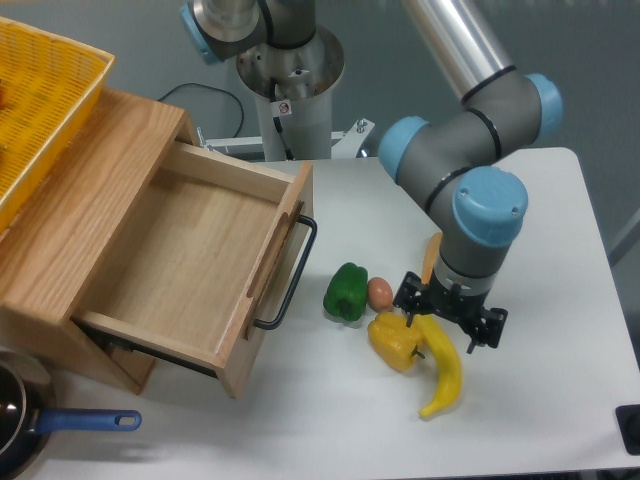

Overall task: Pick up the banana
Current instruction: 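Move the gripper over the yellow banana's stem end, then lower the gripper around the banana and close on it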

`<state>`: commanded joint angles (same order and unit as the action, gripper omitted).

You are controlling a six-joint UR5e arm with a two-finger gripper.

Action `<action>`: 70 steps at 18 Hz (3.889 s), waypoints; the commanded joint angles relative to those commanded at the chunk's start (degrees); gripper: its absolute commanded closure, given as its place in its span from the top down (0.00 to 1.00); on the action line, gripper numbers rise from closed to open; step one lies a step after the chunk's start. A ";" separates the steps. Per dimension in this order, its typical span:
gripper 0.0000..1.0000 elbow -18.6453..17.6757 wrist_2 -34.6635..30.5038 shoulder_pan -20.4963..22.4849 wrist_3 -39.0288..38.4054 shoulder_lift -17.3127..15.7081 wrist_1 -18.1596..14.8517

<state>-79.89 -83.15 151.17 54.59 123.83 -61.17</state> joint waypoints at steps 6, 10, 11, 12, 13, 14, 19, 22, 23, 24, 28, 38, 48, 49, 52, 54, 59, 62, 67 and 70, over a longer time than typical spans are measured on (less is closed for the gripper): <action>1.00 -0.18 -0.17 -0.44 -0.71 1.50 4.30; 1.00 1.05 -0.52 -0.35 -0.63 2.73 5.36; 1.00 1.05 -1.14 -0.44 -0.71 3.17 5.63; 1.00 0.97 -2.19 -0.44 -0.89 3.43 5.63; 1.00 0.97 -3.41 -0.52 -0.89 3.52 5.63; 1.00 1.05 -4.47 -0.53 -0.89 3.70 5.54; 1.00 0.88 -5.98 -0.96 -1.06 5.28 5.63; 1.00 0.88 -6.06 -1.23 -1.24 5.28 5.54; 1.00 0.88 -6.06 -1.23 -1.76 5.19 5.54; 1.00 0.88 -6.06 -1.32 -2.47 5.19 5.54; 1.00 0.70 -6.15 -1.84 -3.00 5.28 5.54; 1.00 0.97 -6.77 -2.20 -2.82 6.25 5.63; 1.00 0.88 -6.77 -2.11 -3.09 6.95 6.59; 1.00 0.97 -6.77 -2.02 -3.09 7.12 6.59; 1.00 0.97 -6.77 -1.93 -3.09 7.13 6.59; 1.00 1.14 -6.77 -1.93 -2.91 7.13 6.51; 1.00 2.20 -6.77 -1.49 -2.74 7.21 6.51; 1.00 2.11 -6.77 -1.14 -2.65 7.21 6.51; 1.00 1.41 -6.77 -1.40 -2.82 7.21 7.21; 1.00 0.97 -7.47 -1.84 -3.44 7.21 7.82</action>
<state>-78.92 -90.61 149.33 51.16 131.04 -53.35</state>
